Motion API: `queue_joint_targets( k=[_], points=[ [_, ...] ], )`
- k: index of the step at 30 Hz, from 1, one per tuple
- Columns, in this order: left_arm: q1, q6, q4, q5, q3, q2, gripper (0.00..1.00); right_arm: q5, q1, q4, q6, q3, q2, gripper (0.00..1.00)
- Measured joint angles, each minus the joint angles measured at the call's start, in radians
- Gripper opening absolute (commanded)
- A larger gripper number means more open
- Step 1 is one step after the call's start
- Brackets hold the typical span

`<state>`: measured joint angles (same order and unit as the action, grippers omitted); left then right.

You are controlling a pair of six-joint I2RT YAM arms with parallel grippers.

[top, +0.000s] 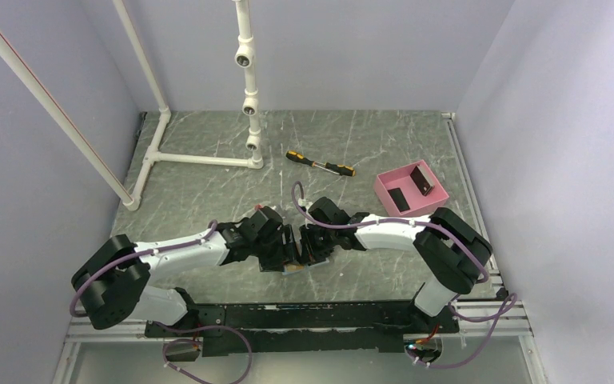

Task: Put the credit cards into the card holder
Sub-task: Turn over the card holder at the center of the board.

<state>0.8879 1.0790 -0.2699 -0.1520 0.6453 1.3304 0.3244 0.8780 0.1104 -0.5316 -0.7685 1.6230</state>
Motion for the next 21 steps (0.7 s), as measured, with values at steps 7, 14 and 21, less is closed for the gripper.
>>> queue_joint_targets(
  k=[7, 14, 21],
  points=[
    [0.0, -0.003, 0.007, 0.0, 0.0, 0.03, 0.6, 0.0, 0.0, 0.0, 0.0, 0.0, 0.0, 0.0],
    [0.002, -0.013, -0.006, 0.0, 0.011, 0.03, 0.58, 0.001, 0.0, -0.005, -0.003, 0.004, 0.0, 0.0],
    [0.008, -0.021, -0.032, -0.002, 0.036, 0.03, 0.57, 0.006, -0.004, -0.013, -0.014, 0.01, -0.001, 0.0]
  ],
)
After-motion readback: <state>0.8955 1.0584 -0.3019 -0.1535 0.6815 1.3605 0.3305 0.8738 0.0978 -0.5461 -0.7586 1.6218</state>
